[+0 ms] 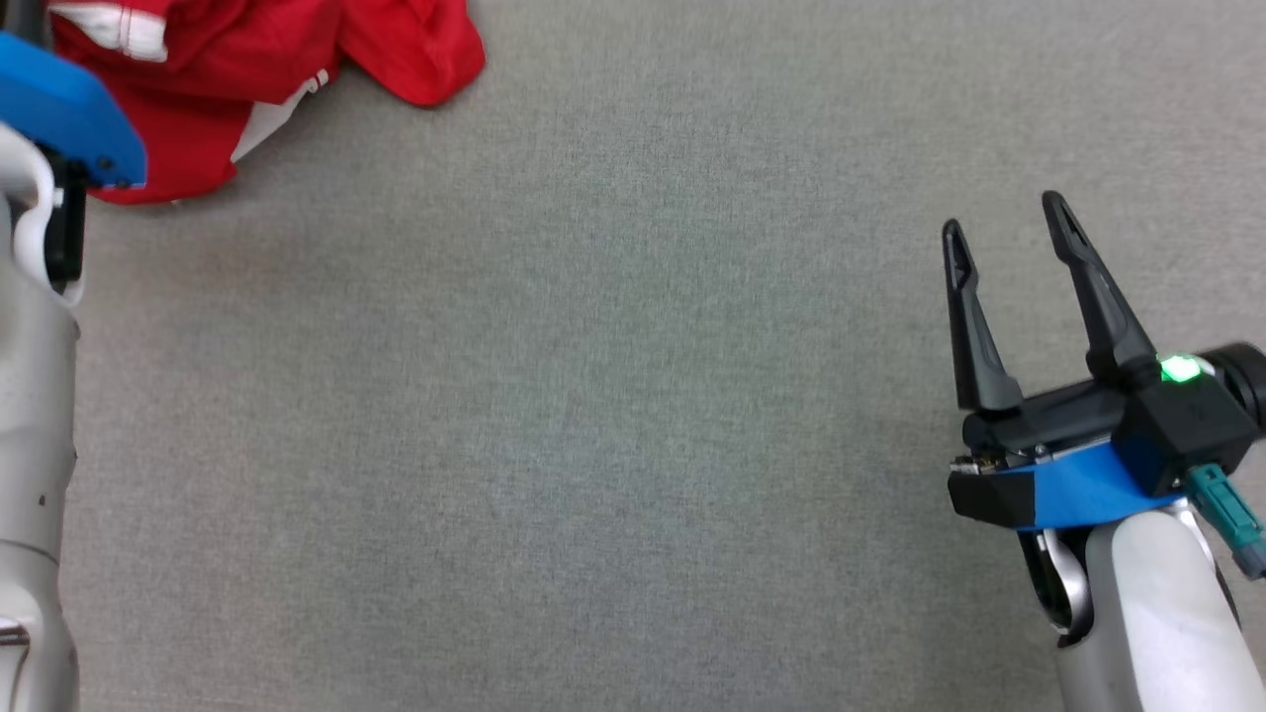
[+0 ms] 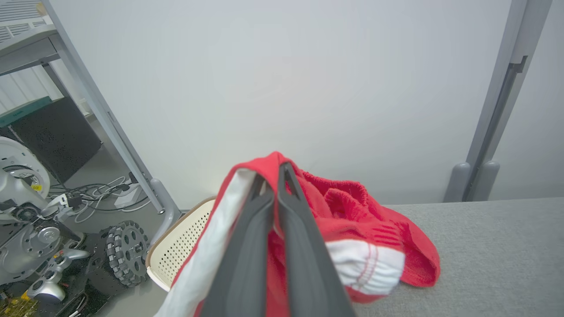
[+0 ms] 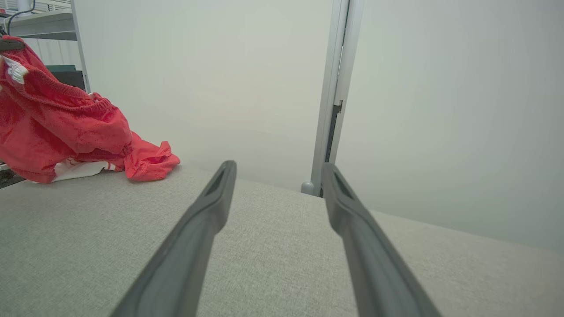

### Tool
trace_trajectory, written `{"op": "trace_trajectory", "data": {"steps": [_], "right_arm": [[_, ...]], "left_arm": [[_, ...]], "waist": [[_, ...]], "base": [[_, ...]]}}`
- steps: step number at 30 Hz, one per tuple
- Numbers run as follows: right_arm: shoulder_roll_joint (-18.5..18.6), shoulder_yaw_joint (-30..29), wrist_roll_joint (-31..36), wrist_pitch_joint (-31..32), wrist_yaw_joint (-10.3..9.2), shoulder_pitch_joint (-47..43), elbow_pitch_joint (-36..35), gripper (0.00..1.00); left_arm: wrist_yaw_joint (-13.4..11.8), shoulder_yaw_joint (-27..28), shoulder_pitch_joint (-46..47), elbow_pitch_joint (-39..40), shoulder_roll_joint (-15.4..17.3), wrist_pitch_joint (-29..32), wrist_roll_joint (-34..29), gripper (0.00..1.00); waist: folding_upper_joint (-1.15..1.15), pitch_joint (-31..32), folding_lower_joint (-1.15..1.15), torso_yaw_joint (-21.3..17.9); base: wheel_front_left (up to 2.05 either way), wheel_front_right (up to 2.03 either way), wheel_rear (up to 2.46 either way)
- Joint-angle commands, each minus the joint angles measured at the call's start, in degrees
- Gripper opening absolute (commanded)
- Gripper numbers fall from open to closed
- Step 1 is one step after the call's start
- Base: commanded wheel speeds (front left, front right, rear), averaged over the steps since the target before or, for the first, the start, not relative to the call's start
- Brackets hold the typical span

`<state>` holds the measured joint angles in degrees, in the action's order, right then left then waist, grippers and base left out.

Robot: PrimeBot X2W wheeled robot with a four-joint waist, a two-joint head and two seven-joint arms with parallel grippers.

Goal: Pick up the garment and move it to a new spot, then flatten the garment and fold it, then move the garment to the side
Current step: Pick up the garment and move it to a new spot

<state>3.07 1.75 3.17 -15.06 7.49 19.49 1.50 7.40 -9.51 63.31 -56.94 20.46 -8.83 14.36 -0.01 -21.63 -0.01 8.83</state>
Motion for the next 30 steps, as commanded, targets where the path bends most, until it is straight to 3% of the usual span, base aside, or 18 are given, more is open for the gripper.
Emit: {"op": "trace_trajectory", "data": {"steps": [1, 10, 16, 23, 27, 30], "right_arm": [[-0.1, -0.2, -0.3, -0.2, 0.01, -1.0, 0.3, 1.00], [-0.2, -4.4, -4.1, -0.2, 0.01, -7.0, 0.6, 1.00], [-0.2, -7.2, -5.2, -0.2, 0.01, -10.8, 0.3, 1.00], [-0.2, -8.0, -6.6, -0.2, 0.01, -12.5, 0.0, 1.00], [-0.2, -6.7, -7.6, -0.2, 0.01, -11.1, 0.3, 1.00], [-0.2, -5.5, -8.4, -0.2, 0.01, -10.0, 0.7, 1.00]], "left_arm": [[0.0, -0.6, 0.9, 0.6, -0.2, -0.2, -0.1, 0.00], [0.0, -10.6, -0.4, 12.2, -1.4, 2.7, 3.1, 0.00], [0.1, -17.4, -3.8, 21.2, -2.1, 6.8, 5.9, 0.00], [-0.7, -22.9, -11.3, 25.7, -8.4, 8.6, 7.9, 0.00], [-1.6, -25.9, -15.8, 23.1, -14.4, 6.8, 8.9, 0.00], [-2.5, -28.1, -17.6, 19.1, -16.1, 5.6, 8.9, 0.00]], "waist": [[0.01, 2.2, 0.01, -1.8], [0.01, 11.9, 0.01, -6.2], [0.01, 14.4, 0.01, -10.3], [0.01, 12.6, 0.01, -14.9], [0.01, 10.5, 0.01, -17.4], [0.01, 9.4, 0.01, -19.1]], "base": [[0.00, 0.00, 0.00], [0.00, 0.00, 0.00], [0.00, 0.00, 0.00], [0.00, 0.00, 0.00], [0.00, 0.00, 0.00], [0.00, 0.00, 0.00]]}}
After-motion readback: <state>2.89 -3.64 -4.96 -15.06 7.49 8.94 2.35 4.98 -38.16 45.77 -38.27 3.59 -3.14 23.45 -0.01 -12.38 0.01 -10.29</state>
